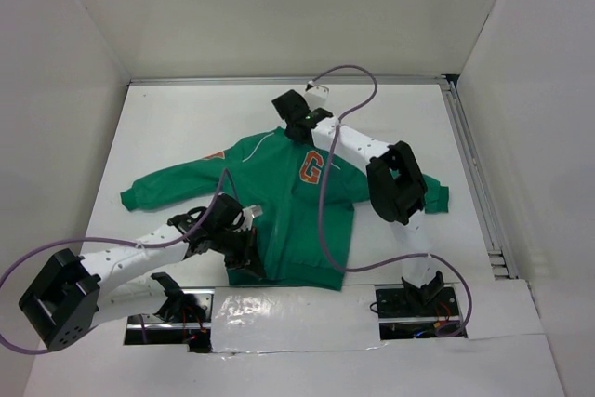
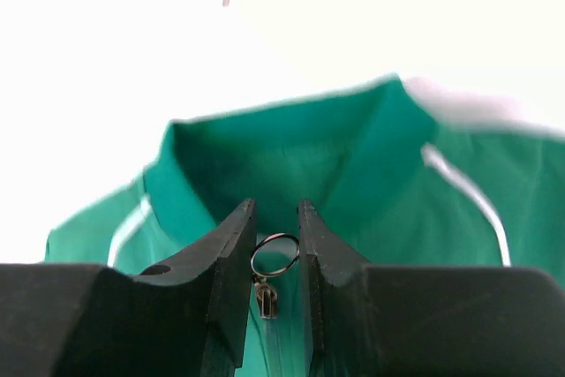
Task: Zip up the jacket
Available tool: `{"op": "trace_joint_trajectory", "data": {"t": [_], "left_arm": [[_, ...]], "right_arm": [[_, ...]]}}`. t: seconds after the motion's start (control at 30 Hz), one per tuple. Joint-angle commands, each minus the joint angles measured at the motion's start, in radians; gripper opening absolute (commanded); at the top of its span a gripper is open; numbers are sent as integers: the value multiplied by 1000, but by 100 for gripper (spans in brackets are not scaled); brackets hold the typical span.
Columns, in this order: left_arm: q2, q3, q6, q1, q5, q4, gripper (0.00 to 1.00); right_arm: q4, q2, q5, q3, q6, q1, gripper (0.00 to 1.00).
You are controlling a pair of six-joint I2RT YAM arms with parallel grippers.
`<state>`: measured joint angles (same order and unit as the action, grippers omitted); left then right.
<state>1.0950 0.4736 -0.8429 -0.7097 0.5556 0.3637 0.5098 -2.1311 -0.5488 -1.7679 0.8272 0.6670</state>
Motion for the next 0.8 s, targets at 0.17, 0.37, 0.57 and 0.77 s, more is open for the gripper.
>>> {"op": "trace_joint_trajectory", "data": {"t": [0.17, 0.37, 0.57, 0.77], "left_arm": [[2, -26, -8, -22, 64, 77, 0], [9, -21, -12, -22, 44, 64, 0], [82, 109, -13, -8, -78, 168, 99], [-16, 172, -19, -8, -141, 237, 99]], "right_arm": [[-89, -196, -65, -382, -108, -152, 0], [-136, -329, -22, -592, -192, -207, 0], [-193, -212, 23, -456, -235, -233, 17], [-217, 60, 39, -239, -228, -237, 73]]}}
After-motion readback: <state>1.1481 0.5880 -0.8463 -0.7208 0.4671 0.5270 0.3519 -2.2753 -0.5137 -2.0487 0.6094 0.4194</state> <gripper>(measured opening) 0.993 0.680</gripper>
